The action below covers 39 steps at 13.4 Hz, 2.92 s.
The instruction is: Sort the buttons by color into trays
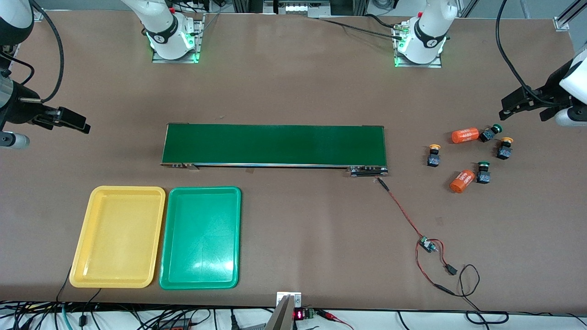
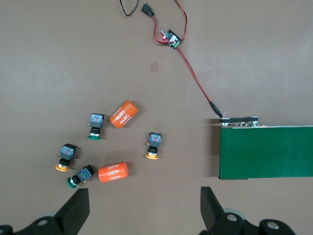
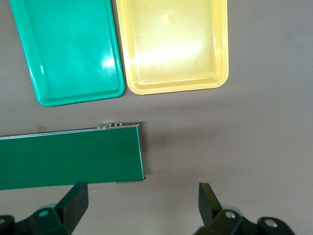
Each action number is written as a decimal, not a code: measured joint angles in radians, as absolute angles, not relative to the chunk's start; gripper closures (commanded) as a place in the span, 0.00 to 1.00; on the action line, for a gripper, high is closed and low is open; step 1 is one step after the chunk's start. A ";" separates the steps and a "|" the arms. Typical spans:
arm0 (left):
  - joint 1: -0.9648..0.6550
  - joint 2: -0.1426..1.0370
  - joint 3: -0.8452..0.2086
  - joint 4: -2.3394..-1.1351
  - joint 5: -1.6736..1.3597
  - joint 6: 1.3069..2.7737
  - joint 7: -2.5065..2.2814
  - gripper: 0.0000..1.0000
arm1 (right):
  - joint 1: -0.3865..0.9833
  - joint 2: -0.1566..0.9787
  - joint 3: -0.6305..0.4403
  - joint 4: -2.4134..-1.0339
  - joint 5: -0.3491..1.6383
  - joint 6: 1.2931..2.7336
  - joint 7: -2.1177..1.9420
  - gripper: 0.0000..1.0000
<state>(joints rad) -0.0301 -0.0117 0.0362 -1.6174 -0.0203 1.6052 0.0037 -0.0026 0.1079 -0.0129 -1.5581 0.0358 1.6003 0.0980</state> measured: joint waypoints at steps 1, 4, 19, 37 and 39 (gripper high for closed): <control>-0.030 -0.012 0.036 -1.617 -0.020 1.605 0.004 0.00 | -0.003 0.108 -0.013 -1.558 0.036 1.600 0.098 0.00; -0.030 -0.012 0.036 -1.617 -0.020 1.605 0.004 0.00 | -0.002 0.108 -0.013 -1.558 0.036 1.600 0.098 0.00; -0.057 0.436 0.022 -1.582 -0.019 1.681 0.004 0.00 | -0.001 0.108 -0.012 -1.557 0.036 1.601 0.098 0.00; -0.040 0.414 0.025 -2.144 -0.019 2.313 0.125 0.00 | -0.001 0.108 -0.012 -1.557 0.036 1.601 0.098 0.00; -0.039 0.413 0.023 -2.166 -0.019 2.323 0.126 0.04 | -0.001 0.108 -0.012 -1.557 0.036 1.601 0.098 0.00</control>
